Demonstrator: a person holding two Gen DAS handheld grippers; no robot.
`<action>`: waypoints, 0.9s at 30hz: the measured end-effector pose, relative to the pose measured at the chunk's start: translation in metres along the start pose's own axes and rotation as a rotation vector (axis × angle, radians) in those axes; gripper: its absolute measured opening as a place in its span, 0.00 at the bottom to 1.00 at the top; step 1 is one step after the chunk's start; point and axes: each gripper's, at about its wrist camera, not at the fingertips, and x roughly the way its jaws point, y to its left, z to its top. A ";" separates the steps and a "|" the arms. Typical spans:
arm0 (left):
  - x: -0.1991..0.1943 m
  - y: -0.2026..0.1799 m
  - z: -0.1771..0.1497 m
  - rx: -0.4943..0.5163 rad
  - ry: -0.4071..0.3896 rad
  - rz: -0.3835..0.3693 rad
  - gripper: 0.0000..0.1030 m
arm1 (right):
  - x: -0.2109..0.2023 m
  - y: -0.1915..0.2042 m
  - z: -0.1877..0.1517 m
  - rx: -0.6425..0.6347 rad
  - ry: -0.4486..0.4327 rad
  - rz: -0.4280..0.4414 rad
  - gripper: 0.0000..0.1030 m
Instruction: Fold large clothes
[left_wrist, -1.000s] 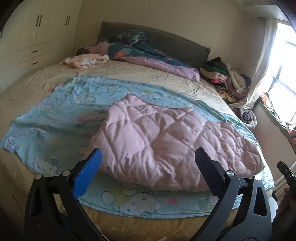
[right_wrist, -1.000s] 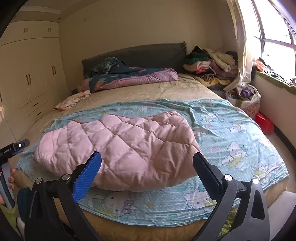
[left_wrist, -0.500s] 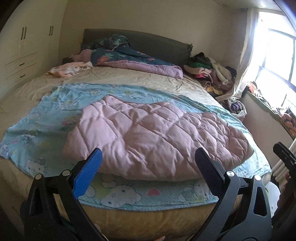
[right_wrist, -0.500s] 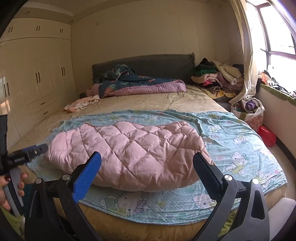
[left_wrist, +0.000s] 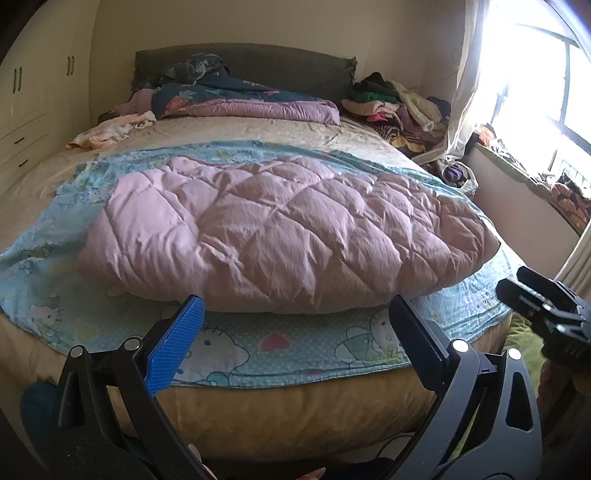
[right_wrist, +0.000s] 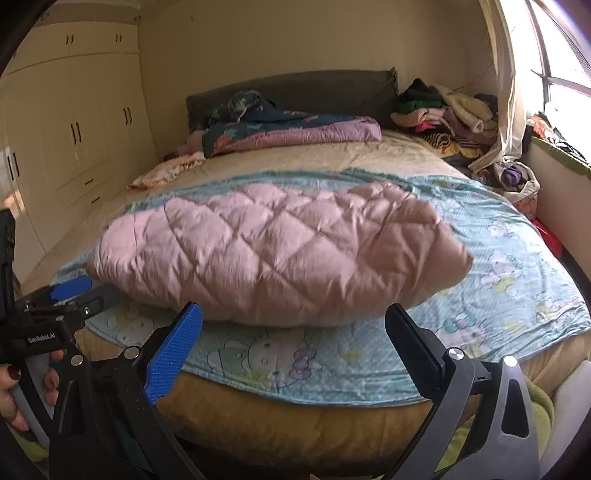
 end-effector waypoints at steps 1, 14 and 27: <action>0.001 0.000 -0.001 0.001 0.003 0.002 0.91 | 0.002 0.002 -0.001 -0.003 0.004 0.002 0.96; 0.001 0.007 -0.001 -0.026 0.016 0.012 0.91 | -0.001 0.007 0.002 -0.030 -0.014 0.006 0.96; 0.000 0.009 0.000 -0.026 0.018 0.023 0.91 | 0.000 0.009 0.001 -0.031 -0.008 0.010 0.96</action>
